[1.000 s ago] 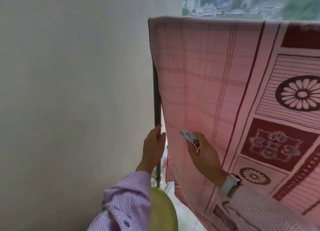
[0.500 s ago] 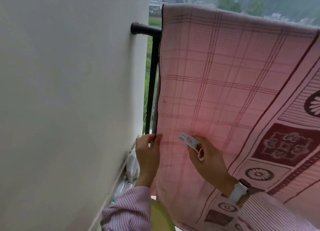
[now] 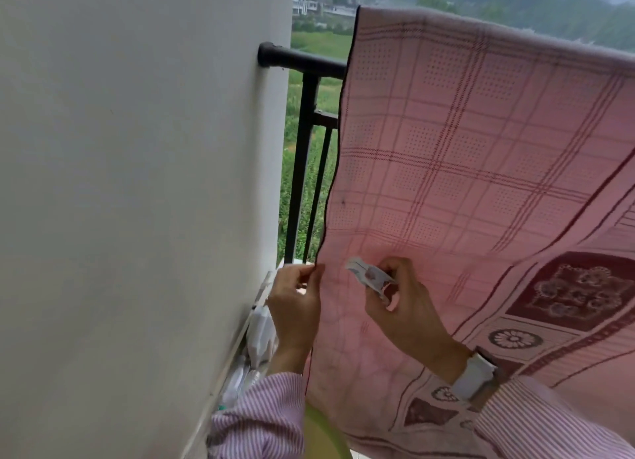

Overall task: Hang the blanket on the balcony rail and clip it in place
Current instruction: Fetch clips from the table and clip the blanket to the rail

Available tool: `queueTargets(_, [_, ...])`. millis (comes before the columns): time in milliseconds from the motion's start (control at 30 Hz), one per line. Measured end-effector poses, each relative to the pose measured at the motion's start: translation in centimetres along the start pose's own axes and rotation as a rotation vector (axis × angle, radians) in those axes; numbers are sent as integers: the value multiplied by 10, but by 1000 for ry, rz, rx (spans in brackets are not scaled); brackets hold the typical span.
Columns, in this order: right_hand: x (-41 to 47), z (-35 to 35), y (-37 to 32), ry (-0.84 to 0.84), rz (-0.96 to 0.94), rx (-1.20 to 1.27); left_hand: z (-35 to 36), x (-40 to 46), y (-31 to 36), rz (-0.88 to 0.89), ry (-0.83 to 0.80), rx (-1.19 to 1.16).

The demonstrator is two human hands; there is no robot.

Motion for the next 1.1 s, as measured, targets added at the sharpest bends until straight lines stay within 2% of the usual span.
queueTargets(100, [-5,14,5,-18,275,289,-4,-25,4,160,-64,-19])
queueTargets(167, [-6,24,0,11,353,335,-7,-29,7,244,-81,-17])
queueTargets(267, [-3,36,-6,51,410,182,-11,-27,13,368,-111,17])
queueTargets(400, [9,37,-13,101,312,-74,-7,-25,19,513,-240,14])
queueTargets(467, [7,32,-11,158,285,-38,-5,-15,10,407,-301,-63])
queueTargets(600, [0,18,-7,254,272,46,5,23,-28,-188,-330,-284])
queueTargets(667, [0,17,-3,251,282,55,26,34,-39,-362,-467,-316])
queueTargets(767, [2,19,-6,224,242,51,59,34,-42,-554,-732,-522])
queueTargets(900, [2,18,-8,235,230,68,76,34,-39,-638,-948,-645])
queueTargets(1100, [1,16,-8,213,229,64,83,41,-35,-624,-998,-556])
Point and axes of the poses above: each hand's wrist, its own x-axis towards the middle knuckle, its own z-axis out of the palm, y = z × x, the point moved 7 cm from there along x, towards the middle knuckle, and after that the axes turned 3 degrees about y, right-handed, at the moved point
